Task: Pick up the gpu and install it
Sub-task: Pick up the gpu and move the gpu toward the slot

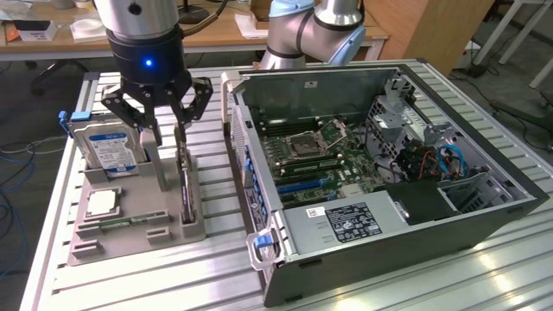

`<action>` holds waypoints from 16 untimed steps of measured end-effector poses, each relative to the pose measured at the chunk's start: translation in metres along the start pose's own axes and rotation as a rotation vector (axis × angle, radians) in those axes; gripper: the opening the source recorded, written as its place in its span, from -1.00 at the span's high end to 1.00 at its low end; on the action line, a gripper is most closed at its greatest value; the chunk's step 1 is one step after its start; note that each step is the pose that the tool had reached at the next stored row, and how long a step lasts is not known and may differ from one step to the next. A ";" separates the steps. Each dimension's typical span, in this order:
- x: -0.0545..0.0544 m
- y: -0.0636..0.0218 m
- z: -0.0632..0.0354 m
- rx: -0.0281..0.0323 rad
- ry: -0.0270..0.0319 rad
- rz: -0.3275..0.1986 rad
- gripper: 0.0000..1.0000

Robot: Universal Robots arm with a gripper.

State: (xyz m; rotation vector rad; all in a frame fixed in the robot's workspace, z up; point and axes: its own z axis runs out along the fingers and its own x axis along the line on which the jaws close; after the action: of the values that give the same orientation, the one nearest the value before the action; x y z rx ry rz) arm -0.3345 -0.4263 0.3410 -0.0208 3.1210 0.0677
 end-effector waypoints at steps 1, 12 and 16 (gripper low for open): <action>0.000 0.0000 0.0002 0.0001 0.0000 0.000 0.17; 0.000 -0.0004 0.0027 0.0001 0.0000 0.000 0.17; 0.000 -0.0008 0.0043 0.0000 -0.0001 0.000 0.17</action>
State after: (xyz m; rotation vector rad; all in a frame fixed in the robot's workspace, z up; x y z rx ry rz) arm -0.3345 -0.4270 0.3367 -0.0207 3.1209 0.0677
